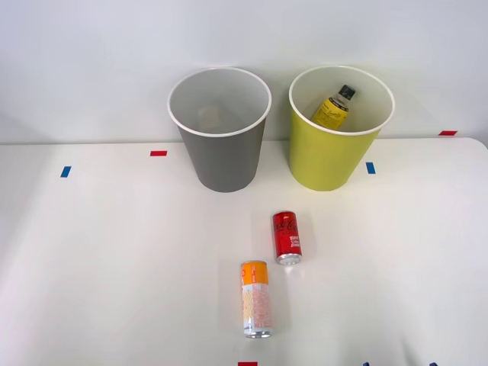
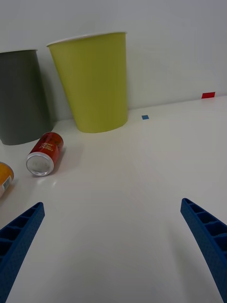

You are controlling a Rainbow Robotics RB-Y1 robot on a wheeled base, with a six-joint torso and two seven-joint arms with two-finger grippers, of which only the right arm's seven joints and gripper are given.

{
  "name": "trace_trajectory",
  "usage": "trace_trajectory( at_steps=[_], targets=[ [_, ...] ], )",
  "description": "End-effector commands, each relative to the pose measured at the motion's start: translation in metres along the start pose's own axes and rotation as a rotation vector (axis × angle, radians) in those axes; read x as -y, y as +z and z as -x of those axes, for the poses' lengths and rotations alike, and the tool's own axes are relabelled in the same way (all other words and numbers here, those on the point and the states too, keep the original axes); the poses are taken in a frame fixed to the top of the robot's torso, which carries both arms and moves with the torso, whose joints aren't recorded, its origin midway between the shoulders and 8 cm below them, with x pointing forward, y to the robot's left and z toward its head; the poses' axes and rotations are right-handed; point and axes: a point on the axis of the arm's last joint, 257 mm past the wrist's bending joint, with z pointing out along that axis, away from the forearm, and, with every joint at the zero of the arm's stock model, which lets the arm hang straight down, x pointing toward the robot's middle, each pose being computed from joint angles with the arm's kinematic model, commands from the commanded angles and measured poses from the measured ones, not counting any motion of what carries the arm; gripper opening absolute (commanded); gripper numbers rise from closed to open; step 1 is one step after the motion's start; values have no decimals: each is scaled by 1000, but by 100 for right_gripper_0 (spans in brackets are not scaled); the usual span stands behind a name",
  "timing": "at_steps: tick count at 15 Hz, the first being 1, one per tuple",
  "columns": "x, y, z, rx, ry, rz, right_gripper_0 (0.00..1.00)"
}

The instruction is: Put cans in the gray bin, plastic bottles in the light green bin

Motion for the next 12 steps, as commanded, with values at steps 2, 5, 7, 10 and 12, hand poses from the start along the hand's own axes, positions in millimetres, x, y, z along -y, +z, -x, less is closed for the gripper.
trace_trajectory(
  at_steps=[2,5,7,10,12],
  targets=[
    [0,0,0,0,0,0,100],
    [0,0,0,0,0,0,100],
    [0,0,0,0,0,0,100],
    [0,0,0,0,0,0,100],
    [0,0,0,0,0,0,100]
  ],
)
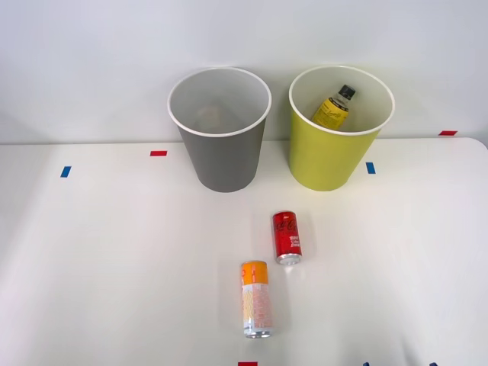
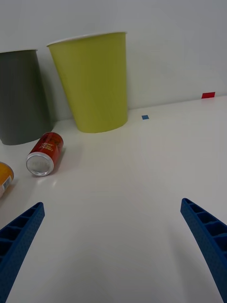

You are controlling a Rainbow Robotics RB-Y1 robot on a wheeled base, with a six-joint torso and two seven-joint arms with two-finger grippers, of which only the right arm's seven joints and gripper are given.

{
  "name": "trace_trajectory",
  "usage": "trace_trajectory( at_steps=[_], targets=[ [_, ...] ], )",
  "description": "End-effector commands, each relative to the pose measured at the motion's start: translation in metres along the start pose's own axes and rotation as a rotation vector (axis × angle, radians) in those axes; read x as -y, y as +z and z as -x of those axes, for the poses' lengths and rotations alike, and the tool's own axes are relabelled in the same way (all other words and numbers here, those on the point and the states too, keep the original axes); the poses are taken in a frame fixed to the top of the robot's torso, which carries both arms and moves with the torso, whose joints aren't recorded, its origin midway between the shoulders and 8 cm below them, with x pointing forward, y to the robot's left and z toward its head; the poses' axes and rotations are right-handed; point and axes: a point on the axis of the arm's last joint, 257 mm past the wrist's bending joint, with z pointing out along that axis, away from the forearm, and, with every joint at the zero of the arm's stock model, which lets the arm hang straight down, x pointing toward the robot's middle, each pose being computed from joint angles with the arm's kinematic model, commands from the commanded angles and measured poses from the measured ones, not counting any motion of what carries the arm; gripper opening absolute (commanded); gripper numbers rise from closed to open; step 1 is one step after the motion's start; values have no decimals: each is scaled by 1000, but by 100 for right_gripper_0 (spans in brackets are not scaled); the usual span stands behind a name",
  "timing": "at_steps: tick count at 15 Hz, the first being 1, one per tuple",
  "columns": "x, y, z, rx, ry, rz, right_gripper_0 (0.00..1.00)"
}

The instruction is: Put cans in the gray bin, plastic bottles in the light green bin

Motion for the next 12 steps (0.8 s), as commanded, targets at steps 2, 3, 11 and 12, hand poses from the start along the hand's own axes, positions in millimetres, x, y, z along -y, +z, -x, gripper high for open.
trace_trajectory(
  at_steps=[2,3,11,12],
  targets=[
    [0,0,0,0,0,0,100],
    [0,0,0,0,0,0,100],
    [0,0,0,0,0,0,100],
    [0,0,0,0,0,0,100]
  ],
)
